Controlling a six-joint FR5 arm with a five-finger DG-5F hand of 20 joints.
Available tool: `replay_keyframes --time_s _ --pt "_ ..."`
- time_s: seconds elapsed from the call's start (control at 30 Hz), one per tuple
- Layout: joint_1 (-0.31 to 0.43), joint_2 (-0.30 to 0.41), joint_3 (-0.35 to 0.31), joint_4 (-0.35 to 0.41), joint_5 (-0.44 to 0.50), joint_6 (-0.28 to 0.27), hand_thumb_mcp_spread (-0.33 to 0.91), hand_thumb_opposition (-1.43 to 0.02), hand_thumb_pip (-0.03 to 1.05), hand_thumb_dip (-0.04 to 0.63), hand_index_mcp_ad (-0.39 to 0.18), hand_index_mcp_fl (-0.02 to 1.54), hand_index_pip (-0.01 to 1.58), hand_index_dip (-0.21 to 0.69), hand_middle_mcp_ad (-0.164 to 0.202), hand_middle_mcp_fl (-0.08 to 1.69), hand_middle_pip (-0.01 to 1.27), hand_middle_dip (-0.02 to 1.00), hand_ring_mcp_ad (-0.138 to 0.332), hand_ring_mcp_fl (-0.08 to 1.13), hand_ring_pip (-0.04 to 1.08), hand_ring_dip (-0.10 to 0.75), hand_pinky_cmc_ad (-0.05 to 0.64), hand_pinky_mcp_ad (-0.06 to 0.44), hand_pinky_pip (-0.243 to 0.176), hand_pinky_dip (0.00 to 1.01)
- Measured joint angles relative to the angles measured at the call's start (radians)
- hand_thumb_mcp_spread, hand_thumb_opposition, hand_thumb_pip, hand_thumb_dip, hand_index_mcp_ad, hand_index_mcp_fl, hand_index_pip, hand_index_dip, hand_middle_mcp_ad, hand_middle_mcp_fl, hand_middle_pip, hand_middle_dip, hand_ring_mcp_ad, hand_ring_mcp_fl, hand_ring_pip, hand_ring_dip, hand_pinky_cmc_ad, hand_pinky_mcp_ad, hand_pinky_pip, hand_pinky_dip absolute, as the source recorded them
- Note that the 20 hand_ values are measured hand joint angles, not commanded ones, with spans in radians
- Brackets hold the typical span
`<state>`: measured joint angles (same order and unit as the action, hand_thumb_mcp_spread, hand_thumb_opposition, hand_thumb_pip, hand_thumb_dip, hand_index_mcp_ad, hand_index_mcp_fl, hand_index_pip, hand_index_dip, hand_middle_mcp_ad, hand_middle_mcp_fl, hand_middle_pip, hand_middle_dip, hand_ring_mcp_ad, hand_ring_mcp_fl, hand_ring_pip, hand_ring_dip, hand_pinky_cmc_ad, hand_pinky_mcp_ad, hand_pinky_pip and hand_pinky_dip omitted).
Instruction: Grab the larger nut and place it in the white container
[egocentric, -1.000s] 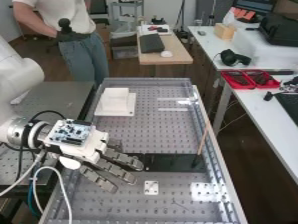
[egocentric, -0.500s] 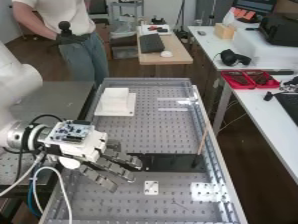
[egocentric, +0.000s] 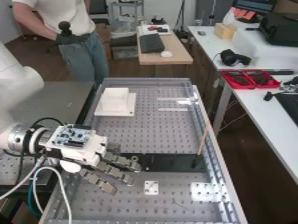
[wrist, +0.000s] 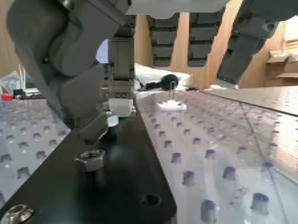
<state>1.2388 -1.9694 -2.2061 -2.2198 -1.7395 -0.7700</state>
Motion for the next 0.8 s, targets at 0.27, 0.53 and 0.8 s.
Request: replay_keyframes --time_s 0.27,0.53,0.8 --pt "0.005 0.007 -0.003 0.015 0.002 0.012 0.33 -0.88 0.77 0.173 -0.168 0.00 1.56 0.222 0.075 0.01 0.12 0.19 0.166 0.00 0.17 0.093 0.367 0.293 -0.110 0.65" --pt "0.003 0.007 0.013 -0.012 -0.017 -0.001 0.34 -0.88 0.76 0.173 -0.168 0.00 1.56 0.222 0.075 0.01 0.12 0.19 0.164 0.00 0.17 0.093 0.367 0.293 -0.108 0.66" --pt "-0.021 0.004 0.036 -0.063 -0.092 -0.063 0.34 -0.88 0.76 0.176 -0.166 0.00 1.56 0.222 0.073 0.01 0.12 0.19 0.164 0.00 0.17 0.093 0.365 0.293 -0.108 0.66"
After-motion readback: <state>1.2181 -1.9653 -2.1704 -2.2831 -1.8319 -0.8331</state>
